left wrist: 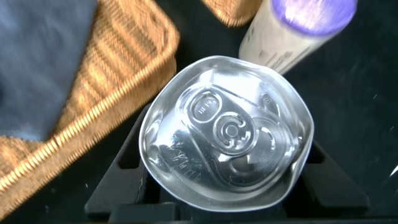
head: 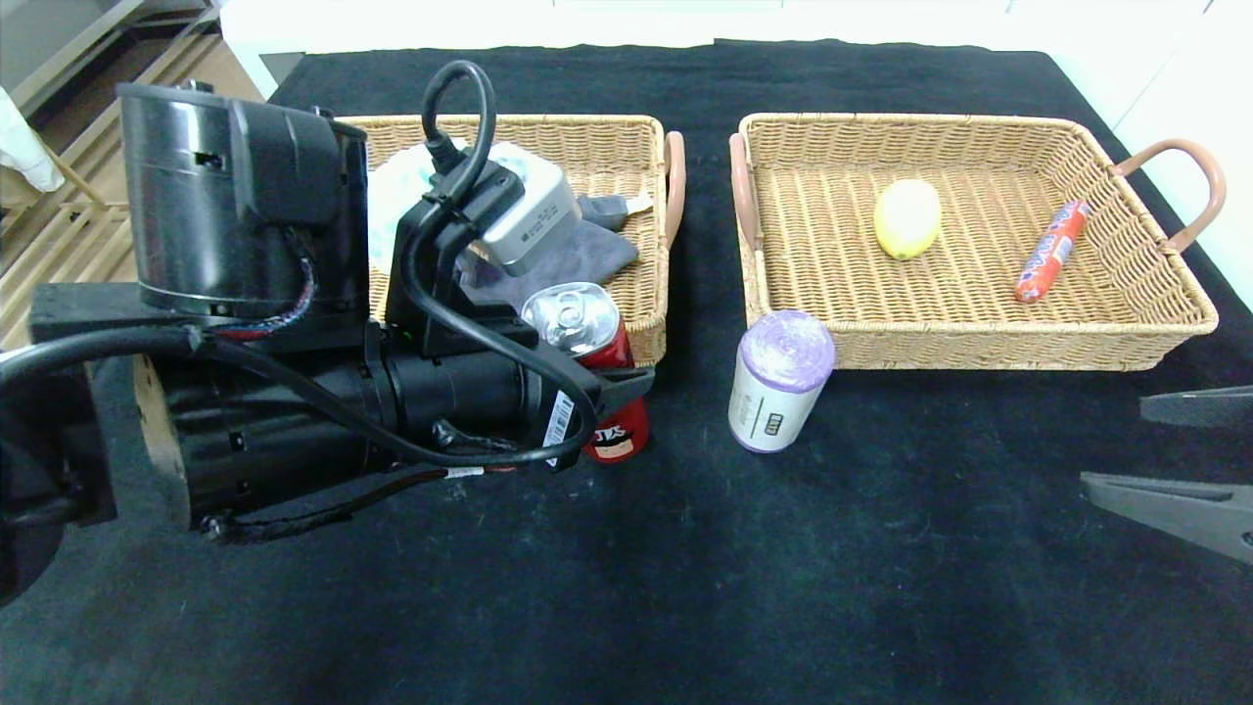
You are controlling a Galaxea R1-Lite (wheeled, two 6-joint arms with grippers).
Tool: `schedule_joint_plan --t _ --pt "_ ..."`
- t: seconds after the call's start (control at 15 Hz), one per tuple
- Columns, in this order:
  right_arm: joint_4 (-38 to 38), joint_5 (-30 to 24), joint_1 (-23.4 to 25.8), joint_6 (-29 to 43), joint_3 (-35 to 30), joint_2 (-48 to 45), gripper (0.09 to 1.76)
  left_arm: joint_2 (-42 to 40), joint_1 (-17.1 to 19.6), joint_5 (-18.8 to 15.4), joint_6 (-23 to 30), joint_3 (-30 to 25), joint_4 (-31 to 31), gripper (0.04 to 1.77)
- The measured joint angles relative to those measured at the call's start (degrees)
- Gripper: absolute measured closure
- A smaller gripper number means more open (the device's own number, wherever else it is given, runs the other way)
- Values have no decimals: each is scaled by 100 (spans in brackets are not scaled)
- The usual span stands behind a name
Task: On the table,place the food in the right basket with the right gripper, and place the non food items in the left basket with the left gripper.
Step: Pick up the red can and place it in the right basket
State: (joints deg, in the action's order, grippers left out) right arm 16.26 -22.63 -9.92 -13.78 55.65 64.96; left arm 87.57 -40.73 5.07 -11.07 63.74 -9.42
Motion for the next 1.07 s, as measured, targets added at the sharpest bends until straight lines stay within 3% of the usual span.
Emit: schedule_joint_plan --t 0.47,1.07 --pt "0 6 1 -2 18 -2 14 88 -205 10 -1 1235 538 77" --pt "-122 2 37 30 20 -39 14 1042 -284 -72 49 2928 394 77"
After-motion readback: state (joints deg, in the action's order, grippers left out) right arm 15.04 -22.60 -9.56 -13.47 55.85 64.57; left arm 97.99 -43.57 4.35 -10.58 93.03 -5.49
